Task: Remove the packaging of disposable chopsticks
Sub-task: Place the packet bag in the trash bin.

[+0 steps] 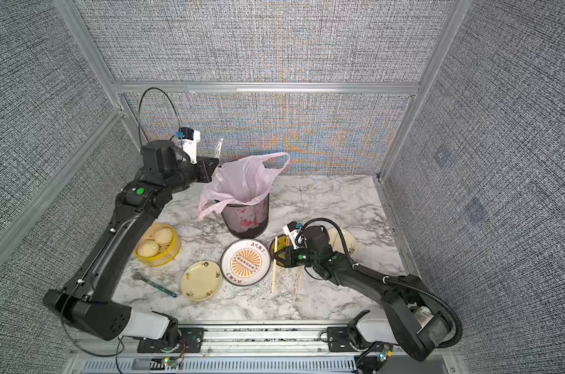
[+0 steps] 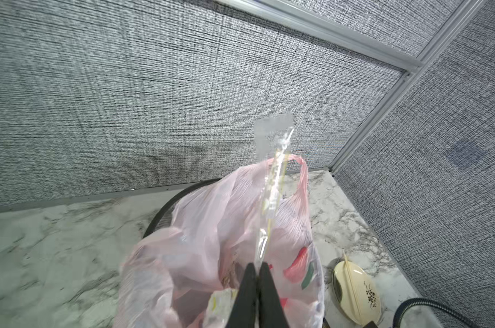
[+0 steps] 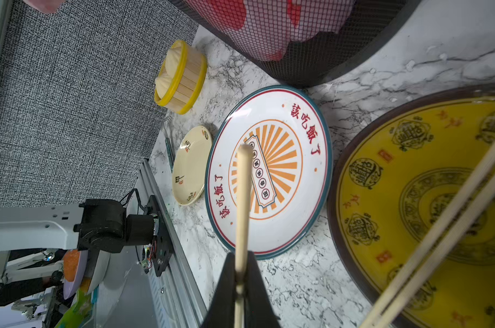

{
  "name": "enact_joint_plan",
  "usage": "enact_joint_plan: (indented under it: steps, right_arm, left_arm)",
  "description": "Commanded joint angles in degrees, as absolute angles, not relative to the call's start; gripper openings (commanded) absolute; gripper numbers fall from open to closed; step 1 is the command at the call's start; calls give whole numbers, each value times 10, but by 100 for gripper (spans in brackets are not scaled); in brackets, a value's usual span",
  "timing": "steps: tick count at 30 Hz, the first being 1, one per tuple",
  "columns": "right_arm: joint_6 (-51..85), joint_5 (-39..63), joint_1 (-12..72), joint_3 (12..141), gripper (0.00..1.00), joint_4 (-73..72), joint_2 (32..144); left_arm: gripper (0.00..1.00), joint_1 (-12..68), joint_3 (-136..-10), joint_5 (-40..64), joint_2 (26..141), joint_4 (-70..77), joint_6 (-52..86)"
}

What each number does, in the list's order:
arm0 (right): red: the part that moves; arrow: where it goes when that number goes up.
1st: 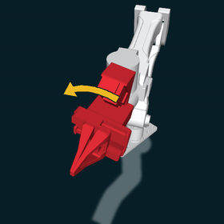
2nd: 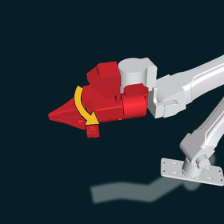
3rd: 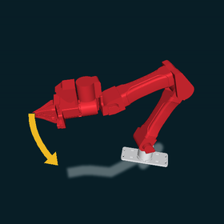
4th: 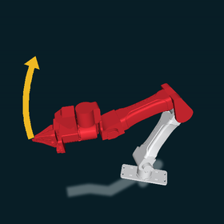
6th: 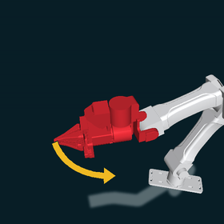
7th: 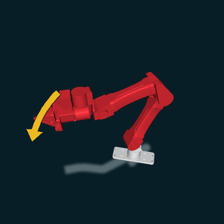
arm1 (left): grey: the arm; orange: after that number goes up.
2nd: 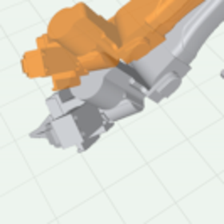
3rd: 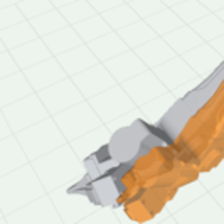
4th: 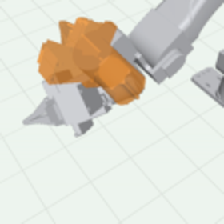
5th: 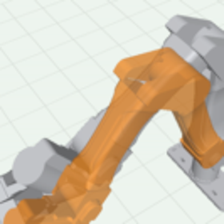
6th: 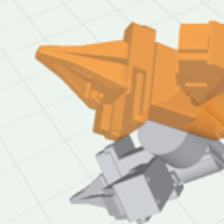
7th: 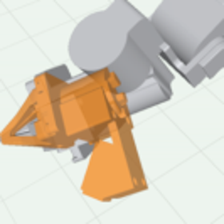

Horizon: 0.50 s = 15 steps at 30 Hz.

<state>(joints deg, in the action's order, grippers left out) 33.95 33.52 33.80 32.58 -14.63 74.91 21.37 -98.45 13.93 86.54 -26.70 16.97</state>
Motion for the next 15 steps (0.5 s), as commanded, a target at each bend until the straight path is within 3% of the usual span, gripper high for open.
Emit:
enact_joint_plan:
  steps: [1, 4, 6, 9, 13, 15]
  right_arm:
    - [340, 340, 339, 322, 0, -150, 743]
    - [336, 337, 339, 322, 0, -143, 742]
    - [333, 338, 339, 323, 0, -138, 743]
    - [330, 338, 339, 325, 0, -136, 748]
    - [334, 343, 339, 330, 0, -143, 759]
    - [336, 345, 339, 328, 0, -147, 762]
  left_arm:
    - [8, 231, -1015, 169, 927, -266, 167]
    - [11, 247, -1040, 138, 985, -300, 153]
    - [18, 267, -1085, 59, 1019, -384, 127]
    - [29, 268, -1135, 32, 1033, -456, 117]
    - [62, 269, -1132, 29, 1001, -433, 100]
    - [67, 271, -1146, 10, 993, -460, 97]
